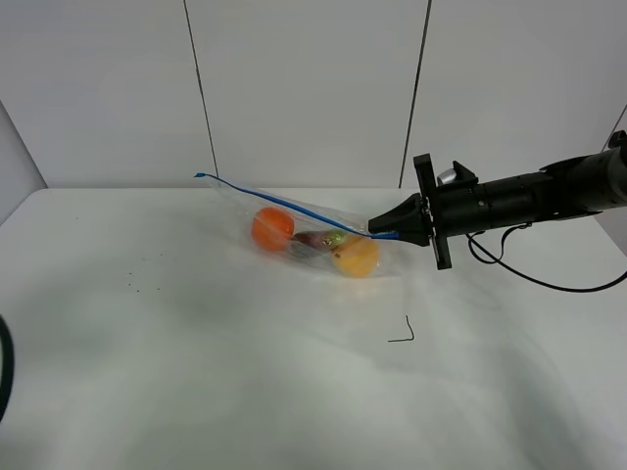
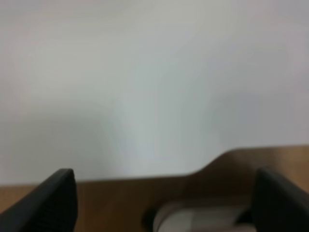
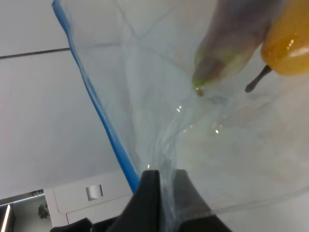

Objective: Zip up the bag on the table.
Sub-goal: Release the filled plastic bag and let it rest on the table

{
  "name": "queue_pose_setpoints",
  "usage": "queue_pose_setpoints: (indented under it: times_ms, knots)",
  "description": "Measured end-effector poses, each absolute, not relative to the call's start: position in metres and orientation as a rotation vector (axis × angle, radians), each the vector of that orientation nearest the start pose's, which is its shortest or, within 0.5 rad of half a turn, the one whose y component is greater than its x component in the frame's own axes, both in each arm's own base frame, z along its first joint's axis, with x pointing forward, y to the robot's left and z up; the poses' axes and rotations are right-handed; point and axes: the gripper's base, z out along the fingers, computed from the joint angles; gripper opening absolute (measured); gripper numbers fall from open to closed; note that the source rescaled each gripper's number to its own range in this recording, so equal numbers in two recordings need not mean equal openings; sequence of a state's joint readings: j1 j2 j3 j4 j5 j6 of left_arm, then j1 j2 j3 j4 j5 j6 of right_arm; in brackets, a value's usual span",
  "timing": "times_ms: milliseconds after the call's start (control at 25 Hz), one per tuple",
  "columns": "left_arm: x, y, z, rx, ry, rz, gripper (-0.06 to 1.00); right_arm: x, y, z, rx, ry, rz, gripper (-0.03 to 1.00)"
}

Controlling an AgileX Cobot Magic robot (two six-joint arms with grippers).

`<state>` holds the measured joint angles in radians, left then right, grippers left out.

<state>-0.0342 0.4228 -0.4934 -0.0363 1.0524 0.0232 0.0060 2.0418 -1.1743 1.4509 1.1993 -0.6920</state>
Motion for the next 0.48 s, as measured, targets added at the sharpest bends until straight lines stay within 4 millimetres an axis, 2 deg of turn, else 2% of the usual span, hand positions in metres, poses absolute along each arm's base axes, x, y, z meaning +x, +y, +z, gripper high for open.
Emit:
queue_pose_setpoints:
  times_ms: [320, 480]
  knots:
    - [0.018, -0.004, 0.275, 0.073, 2.186, -0.053, 0.93, 0.372, 0.086, 0.166, 0.277, 2.483, 1.759, 0.00]
    - [0.005, -0.004, 0.276, 0.073, 2.102, -0.053, 0.93, 0.372, 0.086, 0.166, 0.287, 2.485, 1.762, 0.00]
